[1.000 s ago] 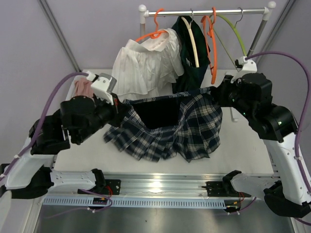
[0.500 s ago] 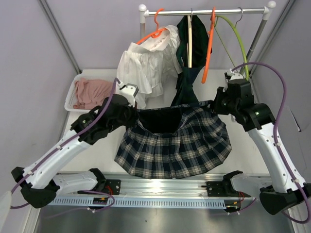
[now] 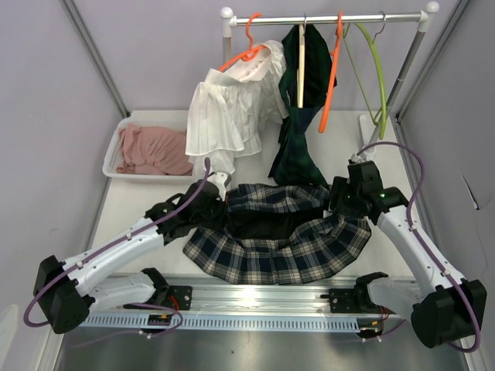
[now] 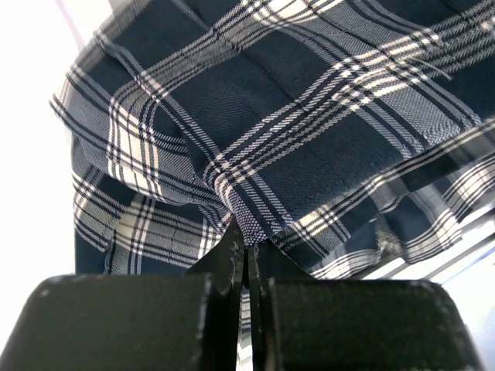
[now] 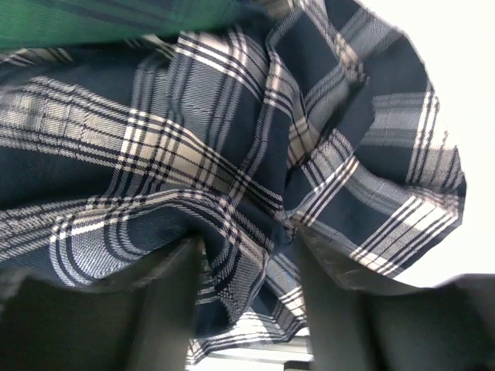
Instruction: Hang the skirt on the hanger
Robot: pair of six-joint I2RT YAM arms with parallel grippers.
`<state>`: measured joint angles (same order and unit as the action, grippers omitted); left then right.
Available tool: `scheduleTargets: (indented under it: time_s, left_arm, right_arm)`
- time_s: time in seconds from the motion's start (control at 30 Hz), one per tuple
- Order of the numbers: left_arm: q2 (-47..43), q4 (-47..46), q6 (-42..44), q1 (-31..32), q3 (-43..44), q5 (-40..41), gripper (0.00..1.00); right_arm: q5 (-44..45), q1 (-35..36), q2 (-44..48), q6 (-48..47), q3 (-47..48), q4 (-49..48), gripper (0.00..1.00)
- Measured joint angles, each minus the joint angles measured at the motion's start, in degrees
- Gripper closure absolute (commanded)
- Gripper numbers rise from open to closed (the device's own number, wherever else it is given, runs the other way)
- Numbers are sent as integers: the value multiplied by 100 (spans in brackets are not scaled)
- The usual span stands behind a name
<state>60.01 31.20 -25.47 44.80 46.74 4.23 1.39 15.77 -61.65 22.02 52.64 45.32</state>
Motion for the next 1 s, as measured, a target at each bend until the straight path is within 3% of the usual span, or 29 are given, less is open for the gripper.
scheduleTargets:
  time_s: [0.17, 0.37, 0.47, 0.6, 0.8, 1.0]
  left_arm:
    - [216, -262, -66, 0, -138, -33, 100]
    - [588, -542, -105, 0, -127, -101, 100]
    - [673, -579, -105, 0, -101, -140, 100]
    - [765, -632, -105, 0, -20, -160, 100]
    - [874, -675, -105, 0, 11, -216, 100]
    - [890, -706, -105, 0, 13, -354, 100]
  right_arm:
    - [-37, 42, -101, 63, -190, -264, 28]
    - [17, 348, -72, 195, -216, -376, 30]
    - [114, 551, 105, 267, -216, -304, 23]
    - [151, 752, 645, 323, -59, -125, 22]
    - [-46, 859, 1147, 345, 966, 20, 24]
    - [83, 883, 752, 136, 2671, -37, 24]
